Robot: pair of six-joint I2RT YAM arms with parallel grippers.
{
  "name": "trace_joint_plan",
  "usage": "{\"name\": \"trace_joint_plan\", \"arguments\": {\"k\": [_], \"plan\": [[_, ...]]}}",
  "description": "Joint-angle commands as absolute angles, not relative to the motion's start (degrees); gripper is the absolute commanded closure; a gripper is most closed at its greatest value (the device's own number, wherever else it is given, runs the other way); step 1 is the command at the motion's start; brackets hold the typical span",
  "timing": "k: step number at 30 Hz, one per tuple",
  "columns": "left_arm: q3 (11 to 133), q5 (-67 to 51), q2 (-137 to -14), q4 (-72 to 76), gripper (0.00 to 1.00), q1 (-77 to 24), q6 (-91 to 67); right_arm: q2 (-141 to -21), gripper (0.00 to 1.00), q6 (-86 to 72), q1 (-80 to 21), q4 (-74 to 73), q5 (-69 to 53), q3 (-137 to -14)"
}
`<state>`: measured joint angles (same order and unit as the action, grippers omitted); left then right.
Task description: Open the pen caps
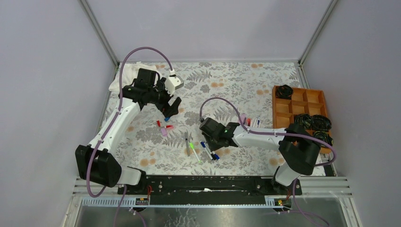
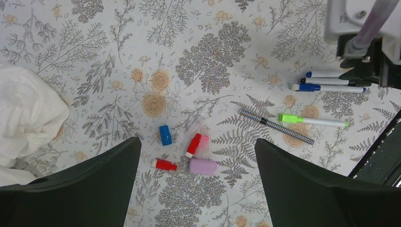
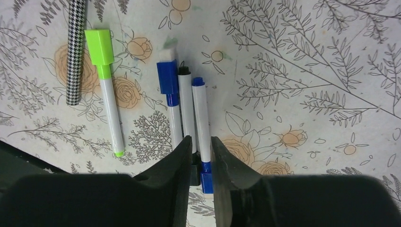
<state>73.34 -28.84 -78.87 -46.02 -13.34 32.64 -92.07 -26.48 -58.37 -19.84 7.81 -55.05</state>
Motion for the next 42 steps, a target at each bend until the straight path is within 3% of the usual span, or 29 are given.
{"name": "trace_joint_plan", "arguments": {"k": [1,18,25,32,35,39,42], "plan": [[73.42,-30.41,-79.08,-47.48,0.01,-12.92,32.93,-93.85,0.74,-25.86,-59.24,-18.44,7.8,-57.1],[72.95,-31.16,-79.08,-48.23,0.02,-12.92,33.75,-98.16,0.79,-25.61,-59.2,-19.43,13.64,-54.85],[72.95,-31.85,-78.94,-48.52,0.02,-12.92,33.66,-99.59,0.74,-25.4,-58.95,-21.44,18.57,-54.84],[73.11,-32.46,-78.75,-48.52,0.02,-12.92,33.08,-101.18,0.72,-25.37,-56.01,-21.07,15.86,-56.43],[72.87,-33.09,-78.54,-48.52,0.02,-12.92,32.66,-101.12,0.79,-25.33,-53.96,-20.68,13.4,-57.43],[72.61,-34.67,-78.59,-48.49,0.02,-12.88,31.89,-99.13,0.98,-25.51,-50.82,-20.92,11.19,-59.8],[72.82,-35.93,-78.97,-48.52,0.02,-12.92,30.83,-97.07,1.0,-25.51,-49.31,-22.17,11.17,-63.28]]}}
